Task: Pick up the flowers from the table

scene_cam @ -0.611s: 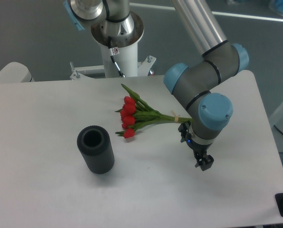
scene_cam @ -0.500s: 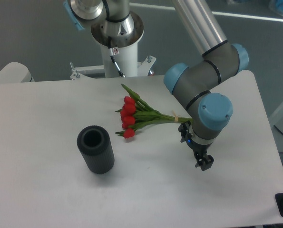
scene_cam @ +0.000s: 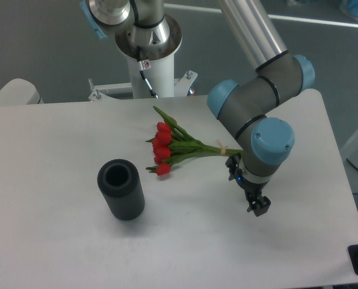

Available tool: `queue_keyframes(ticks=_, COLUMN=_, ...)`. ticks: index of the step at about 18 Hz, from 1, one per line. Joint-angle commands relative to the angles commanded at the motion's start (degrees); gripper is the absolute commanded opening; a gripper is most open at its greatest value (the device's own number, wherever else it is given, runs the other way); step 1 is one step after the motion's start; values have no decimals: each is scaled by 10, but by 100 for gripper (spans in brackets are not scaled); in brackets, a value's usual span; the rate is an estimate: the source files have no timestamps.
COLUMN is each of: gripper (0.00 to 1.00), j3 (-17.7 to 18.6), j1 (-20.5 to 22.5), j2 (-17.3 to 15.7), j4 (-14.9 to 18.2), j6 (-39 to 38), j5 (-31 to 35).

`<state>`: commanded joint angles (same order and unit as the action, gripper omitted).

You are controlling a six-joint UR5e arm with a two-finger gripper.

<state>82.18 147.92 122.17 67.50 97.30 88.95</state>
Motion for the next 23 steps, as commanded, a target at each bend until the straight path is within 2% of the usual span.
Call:
queue_keyframes(ticks=12, gripper=100, j3=10, j1=11, j2=-9, j4=3, j6=12, j5=-9)
queue_keyframes(ticks=17, gripper=100, j3=89, j1=39, j2=-64, j4=1, j6=124, j5=-19)
queue_keyframes(ticks=19, gripper=100, j3=131, j1=50, j2=-83, j4=-3, j6=174, j5=-18)
queue_keyframes(ticks=23, gripper=100, j3=181, j1=55, j2=-112, j4=-4, j6=206, j5=-18)
